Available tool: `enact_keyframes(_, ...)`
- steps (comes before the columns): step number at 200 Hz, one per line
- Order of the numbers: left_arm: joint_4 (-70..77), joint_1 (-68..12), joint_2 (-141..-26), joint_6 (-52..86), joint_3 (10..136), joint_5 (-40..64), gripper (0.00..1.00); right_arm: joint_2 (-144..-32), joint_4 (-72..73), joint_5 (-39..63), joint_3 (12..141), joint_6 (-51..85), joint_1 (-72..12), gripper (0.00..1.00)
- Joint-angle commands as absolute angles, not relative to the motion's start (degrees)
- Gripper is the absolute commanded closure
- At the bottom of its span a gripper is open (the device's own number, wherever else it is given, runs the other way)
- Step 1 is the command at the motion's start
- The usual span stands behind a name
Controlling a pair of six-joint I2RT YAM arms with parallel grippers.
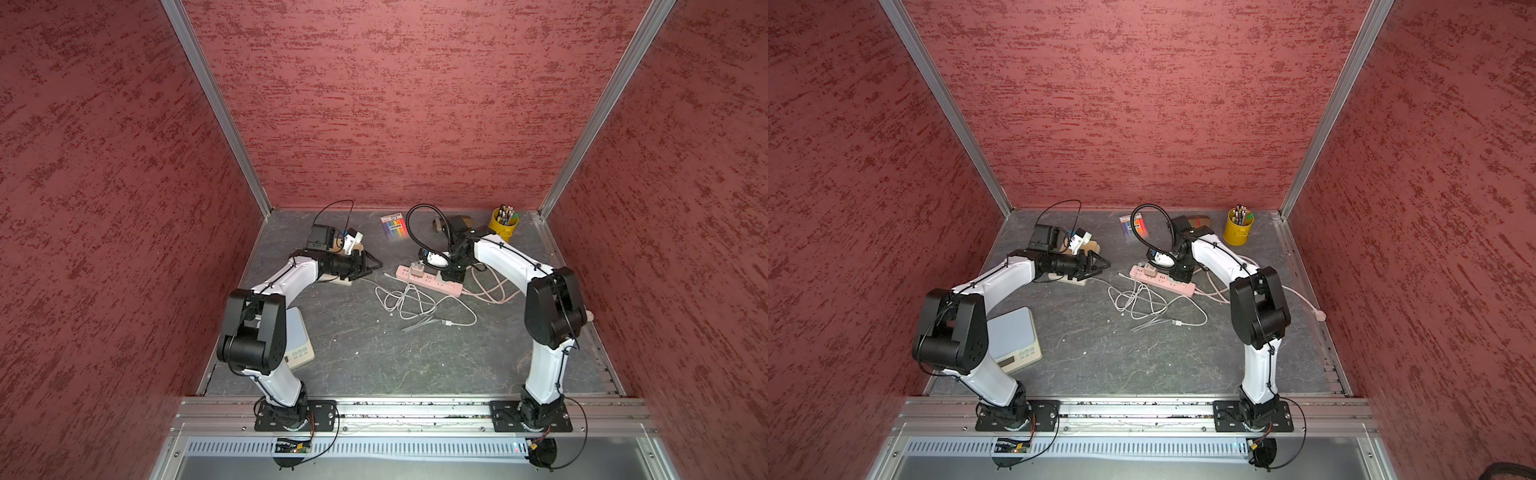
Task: Charge the electronic scale
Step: Insert the plug into the socket.
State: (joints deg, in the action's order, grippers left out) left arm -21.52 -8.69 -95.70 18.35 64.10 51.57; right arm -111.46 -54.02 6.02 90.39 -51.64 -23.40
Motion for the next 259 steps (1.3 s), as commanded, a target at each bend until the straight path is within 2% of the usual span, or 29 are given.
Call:
enact_keyframes(1, -21.51, -8.35, -95.21, 17.31, 64.27, 52.38, 0.35, -112.73, -59.02, 5.02, 90.18, -51.31, -23.97, 1.00)
enact_keyframes(99, -21.89, -7.26, -94.66, 16.63, 63.32, 52.90, 0.35, -124.98, -61.26, 6.77, 94.92, -50.26, -25.99, 1.00)
enact_keyframes(160, -23.19, -5.06, -93.00, 15.40, 62.94, 53.00, 0.35, -120.83, -53.56, 9.22, 86.74, -45.13, -26.89, 1.00)
enact_keyframes(173, -23.85, -4.75, -92.73, 15.02, 63.49, 52.83, 0.35, -118.81, -51.03, 9.05, 86.42, -43.83, -26.72, 0.76)
enact_keyframes(185, -24.63, -4.40, -92.04, 14.55, 64.05, 52.28, 0.35, -116.83, -49.25, 8.46, 86.90, -43.13, -26.63, 0.67)
enact_keyframes(227, -28.14, -4.22, -87.40, 11.13, 65.13, 48.43, 0.34, -111.14, -46.84, 7.12, 91.69, -41.34, -26.55, 0.55)
enact_keyframes(259, -28.85, -4.24, -81.79, 8.72, 64.28, 45.29, 0.34, -105.55, -44.71, 7.73, 89.88, -40.67, -26.63, 0.48)
